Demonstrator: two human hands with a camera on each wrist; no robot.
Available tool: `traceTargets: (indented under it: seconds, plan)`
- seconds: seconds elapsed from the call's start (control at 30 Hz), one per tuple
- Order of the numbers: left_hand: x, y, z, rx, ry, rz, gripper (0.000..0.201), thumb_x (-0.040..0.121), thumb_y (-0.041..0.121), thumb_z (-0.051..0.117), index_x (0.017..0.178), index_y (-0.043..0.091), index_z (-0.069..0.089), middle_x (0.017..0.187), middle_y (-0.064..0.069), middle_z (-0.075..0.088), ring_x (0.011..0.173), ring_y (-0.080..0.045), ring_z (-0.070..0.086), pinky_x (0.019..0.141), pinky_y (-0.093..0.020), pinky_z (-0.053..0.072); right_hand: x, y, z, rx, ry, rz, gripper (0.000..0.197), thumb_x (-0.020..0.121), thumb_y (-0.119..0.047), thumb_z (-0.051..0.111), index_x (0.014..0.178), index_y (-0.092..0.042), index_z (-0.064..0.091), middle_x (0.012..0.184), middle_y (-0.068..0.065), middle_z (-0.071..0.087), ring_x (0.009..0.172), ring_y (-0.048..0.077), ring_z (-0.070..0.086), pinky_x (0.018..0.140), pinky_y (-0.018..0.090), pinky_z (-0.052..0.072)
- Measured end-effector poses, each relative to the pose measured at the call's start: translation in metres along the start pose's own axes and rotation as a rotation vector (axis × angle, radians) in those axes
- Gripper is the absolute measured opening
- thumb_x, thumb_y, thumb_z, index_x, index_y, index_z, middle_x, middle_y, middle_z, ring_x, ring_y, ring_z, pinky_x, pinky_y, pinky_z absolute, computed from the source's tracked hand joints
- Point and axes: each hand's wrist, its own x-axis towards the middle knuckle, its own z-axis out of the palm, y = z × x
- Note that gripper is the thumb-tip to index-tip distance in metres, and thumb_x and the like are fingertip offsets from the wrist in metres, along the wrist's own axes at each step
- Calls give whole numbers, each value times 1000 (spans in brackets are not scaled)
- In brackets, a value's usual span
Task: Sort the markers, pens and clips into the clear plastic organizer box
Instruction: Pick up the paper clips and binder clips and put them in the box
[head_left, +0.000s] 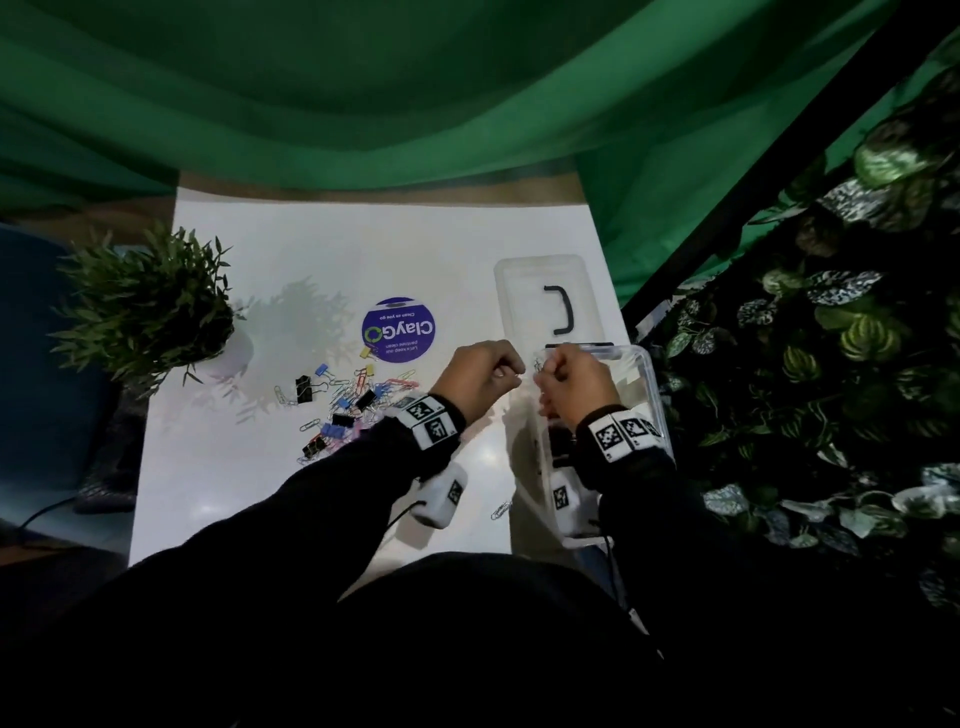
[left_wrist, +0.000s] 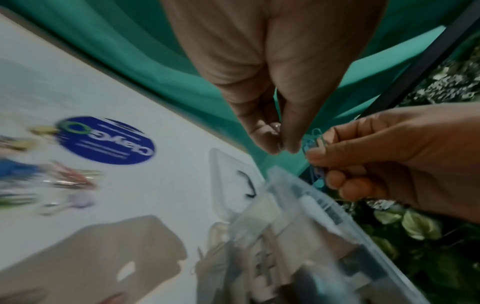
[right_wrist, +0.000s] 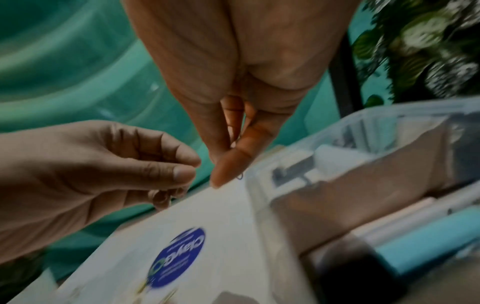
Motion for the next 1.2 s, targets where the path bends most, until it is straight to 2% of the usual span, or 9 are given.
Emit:
traceTargets:
  seconds: [0.07, 0.2, 0.37, 0.53, 0.67, 0.77, 0.83, 0.97, 1.2]
  plan:
    - [19, 25, 16, -20, 3, 19, 11, 82, 5, 64, 89, 11, 69, 79, 5, 64, 70, -3, 58, 68, -9, 44, 12, 11, -19, -20, 89, 17, 23, 83, -7, 63, 70, -18, 47, 70, 13, 65, 58, 29, 67, 58, 40, 59]
    - [43, 45, 43, 71, -56, 15, 17, 81, 0, 57, 91, 6, 69, 89, -8, 72, 85, -20, 66, 75, -25, 50, 33, 31, -32, -78, 97, 94, 32, 77, -12, 69, 63, -23, 42, 72, 10, 66, 62, 30, 68, 63, 49, 59]
    - [35, 27, 38, 135, -57, 19, 20, 84, 7, 62, 103, 10, 67, 99, -4, 69, 89, -15, 61, 78, -22, 45, 30, 32, -33, -303, -1, 3, 21, 84, -12, 65, 102, -14, 56, 105, 12, 62, 101, 29, 60, 84, 36, 50]
    - [12, -35, 17, 259, 36, -97, 20, 88, 7, 55, 103, 14, 68, 103, -9, 67, 94, -24, 63, 83, -30, 48, -2, 8, -14, -317, -33, -180, 24, 89, -8, 57, 113, -10, 59, 117, 11, 56, 105, 24, 58, 91, 33, 49]
    - [-2, -64, 41, 394, -186, -98, 30, 92, 14, 50, 121, 16, 59, 128, -7, 58, 116, -27, 56, 96, -32, 42, -32, -6, 22, -456, -235, -294, 20, 90, -12, 55, 109, -10, 62, 109, 11, 61, 102, 27, 60, 87, 36, 50]
    - [1, -76, 65, 510, -506, 20, 52, 97, 24, 46, 147, 16, 33, 154, -5, 31, 139, -25, 34, 114, -36, 28, -56, -4, 54, -658, -533, -166, 29, 93, -13, 50, 121, -8, 59, 118, 15, 61, 111, 33, 59, 90, 37, 48]
    - [2, -90, 72, 663, -614, 133, 61, 96, 17, 48, 150, 13, 22, 158, -8, 20, 141, -28, 29, 113, -41, 30, -67, 6, 74, -716, -695, -121, 31, 95, -13, 48, 123, -5, 57, 122, 17, 58, 114, 33, 57, 90, 36, 46]
    - [-7, -106, 69, 944, -639, 338, 73, 87, 7, 53, 150, 5, 17, 159, -10, 12, 144, -27, 21, 111, -45, 31, -77, 35, 105, -845, -749, -94, 36, 95, -19, 50, 127, -2, 50, 125, 18, 52, 114, 32, 56, 91, 37, 47]
    - [-19, -113, 49, 879, -588, 234, 80, 83, -8, 53, 151, 7, 14, 160, -9, 9, 147, -25, 14, 115, -45, 26, -65, 47, 135, -926, -702, -80, 38, 87, -29, 57, 114, -3, 55, 114, 17, 55, 106, 31, 58, 83, 30, 47]
